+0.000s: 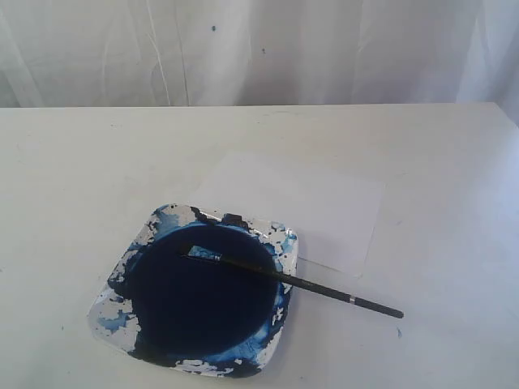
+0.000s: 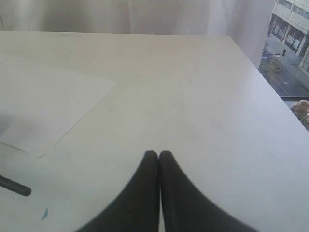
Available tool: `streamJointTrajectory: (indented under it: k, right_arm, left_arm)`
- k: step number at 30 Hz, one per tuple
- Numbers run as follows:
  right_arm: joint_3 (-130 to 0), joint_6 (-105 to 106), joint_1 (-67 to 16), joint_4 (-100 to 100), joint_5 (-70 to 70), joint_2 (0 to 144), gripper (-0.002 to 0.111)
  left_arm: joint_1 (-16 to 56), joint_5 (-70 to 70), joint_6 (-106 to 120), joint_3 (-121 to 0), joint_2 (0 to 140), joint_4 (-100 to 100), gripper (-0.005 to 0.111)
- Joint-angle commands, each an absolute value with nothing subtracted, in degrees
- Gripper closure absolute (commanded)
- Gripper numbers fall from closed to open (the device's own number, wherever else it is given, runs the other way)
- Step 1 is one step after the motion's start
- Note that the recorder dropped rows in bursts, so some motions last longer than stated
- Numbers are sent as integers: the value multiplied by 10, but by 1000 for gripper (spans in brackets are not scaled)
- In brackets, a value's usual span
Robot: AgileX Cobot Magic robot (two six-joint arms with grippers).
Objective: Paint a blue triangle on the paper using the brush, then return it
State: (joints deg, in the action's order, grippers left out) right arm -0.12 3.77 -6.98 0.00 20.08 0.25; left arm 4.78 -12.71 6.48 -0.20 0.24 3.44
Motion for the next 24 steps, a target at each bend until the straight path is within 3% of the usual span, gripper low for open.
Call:
streamJointTrajectory:
  k: [1,24]
  right_arm:
    - [0,36,-69,4,201,0,108]
    - [0,40,-69,4,201,0,108]
  left_arm:
    - [49,-128,62,0,0,38,107]
    - [49,-121,62,0,0,25,107]
